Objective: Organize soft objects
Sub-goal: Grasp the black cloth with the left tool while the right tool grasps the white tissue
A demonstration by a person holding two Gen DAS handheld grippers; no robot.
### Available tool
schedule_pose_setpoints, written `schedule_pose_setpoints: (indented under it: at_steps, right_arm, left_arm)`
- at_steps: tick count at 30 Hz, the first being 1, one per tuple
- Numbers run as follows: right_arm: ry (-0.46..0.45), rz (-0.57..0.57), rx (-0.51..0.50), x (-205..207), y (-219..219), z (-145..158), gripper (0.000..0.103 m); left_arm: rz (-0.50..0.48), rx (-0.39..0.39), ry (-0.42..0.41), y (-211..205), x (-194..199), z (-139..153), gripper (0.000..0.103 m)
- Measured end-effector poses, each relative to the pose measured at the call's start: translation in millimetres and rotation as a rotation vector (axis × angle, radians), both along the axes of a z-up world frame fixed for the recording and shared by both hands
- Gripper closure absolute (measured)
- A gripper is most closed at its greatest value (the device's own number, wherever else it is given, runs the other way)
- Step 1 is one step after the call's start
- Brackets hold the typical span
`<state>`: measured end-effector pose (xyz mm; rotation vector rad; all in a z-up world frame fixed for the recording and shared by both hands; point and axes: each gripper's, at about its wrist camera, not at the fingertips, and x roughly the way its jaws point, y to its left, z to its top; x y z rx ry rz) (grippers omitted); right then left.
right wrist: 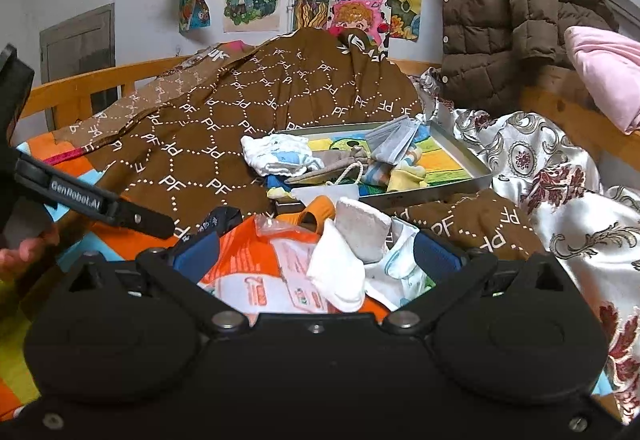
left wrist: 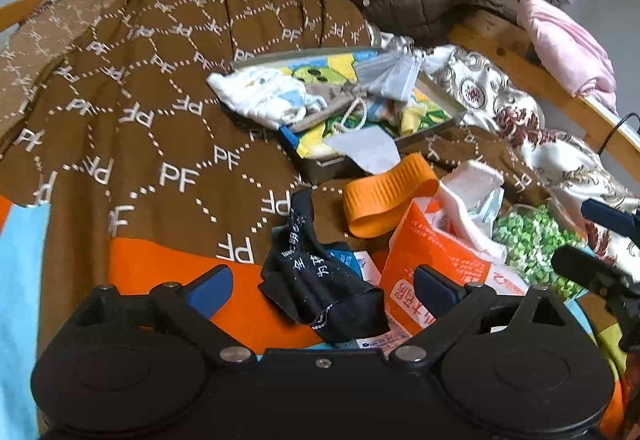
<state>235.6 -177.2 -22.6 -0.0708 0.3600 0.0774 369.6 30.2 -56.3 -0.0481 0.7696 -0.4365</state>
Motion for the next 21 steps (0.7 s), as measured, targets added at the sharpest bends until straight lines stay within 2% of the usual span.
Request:
schedule_pose_setpoints:
  at_steps: [4,6,8,9,11,14,16,21]
  right_arm:
    - [0.022,-0.001,0.025,15,-5,-4,0.001]
    - [0.045,-0.008,0.073,23,-11,-8,0.001]
    - [0.067,-0.018,0.117,32,-18,-10,0.004]
    - [0.078,-0.02,0.126,37,-21,-12,0.009]
    - [0.099,-0.023,0.132,45,-23,-15,0.017]
    - [0.127,-0.017,0.115,57,-21,-21,0.03]
    - [0.143,-0.01,0.093,65,-16,-25,0.039]
    - [0.186,-0.016,0.061,83,-9,-33,0.047]
  left_arm:
    - [0.017,-0.028,0.047,-2,10,-10,0.016]
    - [0.024,-0.046,0.064,-2,15,-13,0.019]
    - [0.028,-0.063,0.084,-2,18,-16,0.026]
    - [0.032,-0.073,0.097,-2,20,-18,0.028]
    - [0.041,-0.089,0.118,-2,25,-22,0.04]
    - [0.066,-0.102,0.135,0,31,-26,0.049]
    - [0.075,-0.106,0.137,1,35,-27,0.051]
    - [0.084,-0.129,0.166,2,44,-31,0.058]
